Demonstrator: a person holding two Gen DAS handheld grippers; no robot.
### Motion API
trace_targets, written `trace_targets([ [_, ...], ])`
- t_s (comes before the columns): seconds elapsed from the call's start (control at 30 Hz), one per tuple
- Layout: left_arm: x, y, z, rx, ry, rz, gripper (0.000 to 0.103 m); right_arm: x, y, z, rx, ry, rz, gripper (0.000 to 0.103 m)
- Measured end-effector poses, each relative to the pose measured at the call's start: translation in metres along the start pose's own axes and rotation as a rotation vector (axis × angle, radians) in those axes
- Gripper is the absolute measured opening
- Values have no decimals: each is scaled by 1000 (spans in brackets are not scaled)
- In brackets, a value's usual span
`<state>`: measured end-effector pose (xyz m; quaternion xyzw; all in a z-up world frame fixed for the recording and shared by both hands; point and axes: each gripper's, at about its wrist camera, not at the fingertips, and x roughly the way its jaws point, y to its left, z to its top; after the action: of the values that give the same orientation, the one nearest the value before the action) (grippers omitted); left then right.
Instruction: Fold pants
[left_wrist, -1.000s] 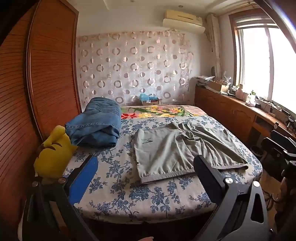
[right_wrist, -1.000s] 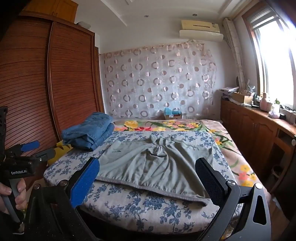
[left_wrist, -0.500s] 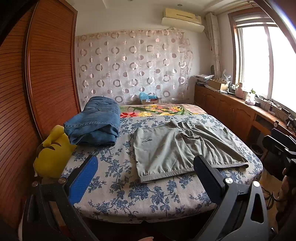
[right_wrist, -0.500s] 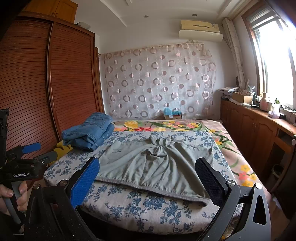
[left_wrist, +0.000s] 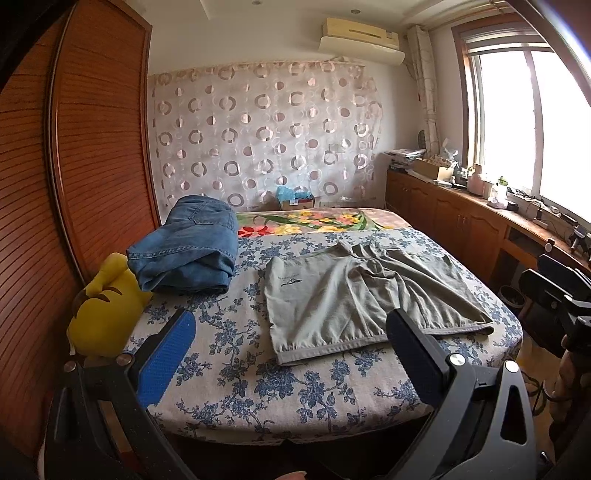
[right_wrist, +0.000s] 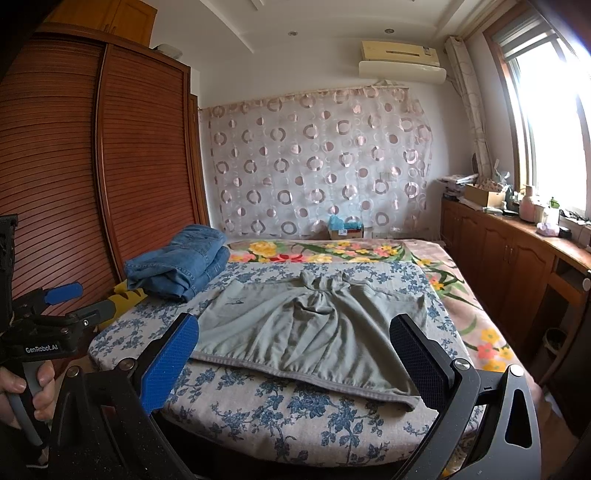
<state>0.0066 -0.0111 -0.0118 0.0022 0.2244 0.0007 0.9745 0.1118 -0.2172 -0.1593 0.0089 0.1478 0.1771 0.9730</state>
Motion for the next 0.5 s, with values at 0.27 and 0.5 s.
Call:
trace_targets([
  [0.27, 1, -3, 0, 3, -3, 1, 103, 0, 0, 0, 1, -1, 1, 103],
  [0.5, 0, -5, 1, 5, -6, -1, 103, 0, 0, 0, 1, -2, 1, 103],
])
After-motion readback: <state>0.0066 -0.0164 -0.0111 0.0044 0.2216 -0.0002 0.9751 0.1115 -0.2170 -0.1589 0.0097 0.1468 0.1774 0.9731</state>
